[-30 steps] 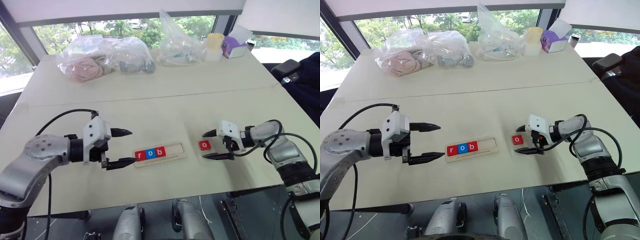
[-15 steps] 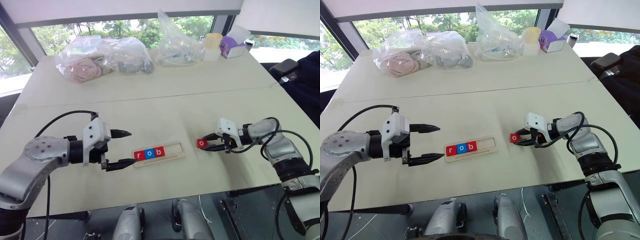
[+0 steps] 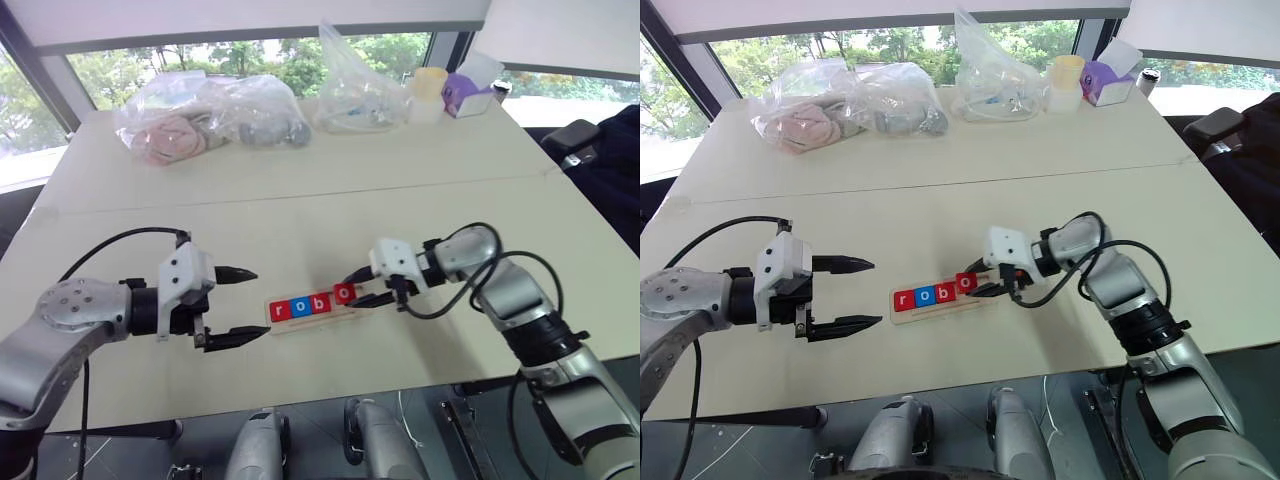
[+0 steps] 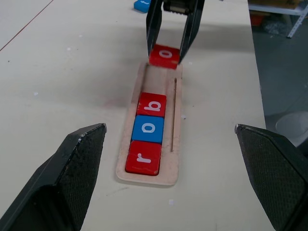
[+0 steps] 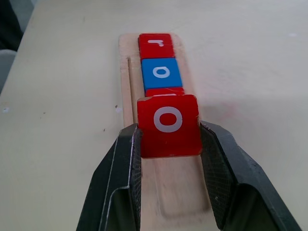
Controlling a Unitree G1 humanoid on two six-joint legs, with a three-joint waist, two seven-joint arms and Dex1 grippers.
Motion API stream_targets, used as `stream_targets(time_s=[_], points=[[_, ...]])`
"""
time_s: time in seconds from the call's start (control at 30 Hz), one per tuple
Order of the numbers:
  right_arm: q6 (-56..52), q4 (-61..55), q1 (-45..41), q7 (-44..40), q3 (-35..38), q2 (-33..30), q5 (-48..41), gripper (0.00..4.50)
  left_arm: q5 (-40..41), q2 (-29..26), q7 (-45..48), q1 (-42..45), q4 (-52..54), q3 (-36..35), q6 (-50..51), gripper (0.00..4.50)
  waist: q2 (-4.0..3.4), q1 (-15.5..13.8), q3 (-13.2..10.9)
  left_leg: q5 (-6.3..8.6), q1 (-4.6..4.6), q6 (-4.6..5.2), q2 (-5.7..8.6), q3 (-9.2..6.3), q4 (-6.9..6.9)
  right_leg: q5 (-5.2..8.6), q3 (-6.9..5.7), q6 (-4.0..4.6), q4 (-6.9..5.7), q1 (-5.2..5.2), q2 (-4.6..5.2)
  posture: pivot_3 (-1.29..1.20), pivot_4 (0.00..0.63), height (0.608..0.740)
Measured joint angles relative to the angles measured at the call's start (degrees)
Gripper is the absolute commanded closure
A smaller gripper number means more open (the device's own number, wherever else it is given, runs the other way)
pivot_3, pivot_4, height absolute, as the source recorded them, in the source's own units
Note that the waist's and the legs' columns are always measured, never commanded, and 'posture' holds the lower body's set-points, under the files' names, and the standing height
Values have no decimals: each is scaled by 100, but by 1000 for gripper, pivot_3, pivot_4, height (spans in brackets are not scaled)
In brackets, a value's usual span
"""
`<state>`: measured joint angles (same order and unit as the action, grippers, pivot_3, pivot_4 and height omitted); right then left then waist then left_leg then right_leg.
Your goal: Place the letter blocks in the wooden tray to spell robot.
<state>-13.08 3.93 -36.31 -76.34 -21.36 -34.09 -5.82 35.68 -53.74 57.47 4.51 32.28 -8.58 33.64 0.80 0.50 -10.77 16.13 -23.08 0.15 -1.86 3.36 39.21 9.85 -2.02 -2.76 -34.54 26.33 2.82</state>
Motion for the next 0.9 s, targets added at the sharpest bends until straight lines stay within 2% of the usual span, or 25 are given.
stream_targets(time_s=[0.37,0.9], points=[[481,763,-198,-5,-141,96,330,3363,124,1,-210,28,224,-25,244,0,0,14,0,0,3,0,0,7,0,0,2,0,-6,1,-3,0,150,740],[567,983,-241,17,-146,249,461,3363,251,0,-413,312,274,-23,494,0,0,16,0,0,11,-1,0,11,0,0,8,0,-19,2,-3,0,150,740]])
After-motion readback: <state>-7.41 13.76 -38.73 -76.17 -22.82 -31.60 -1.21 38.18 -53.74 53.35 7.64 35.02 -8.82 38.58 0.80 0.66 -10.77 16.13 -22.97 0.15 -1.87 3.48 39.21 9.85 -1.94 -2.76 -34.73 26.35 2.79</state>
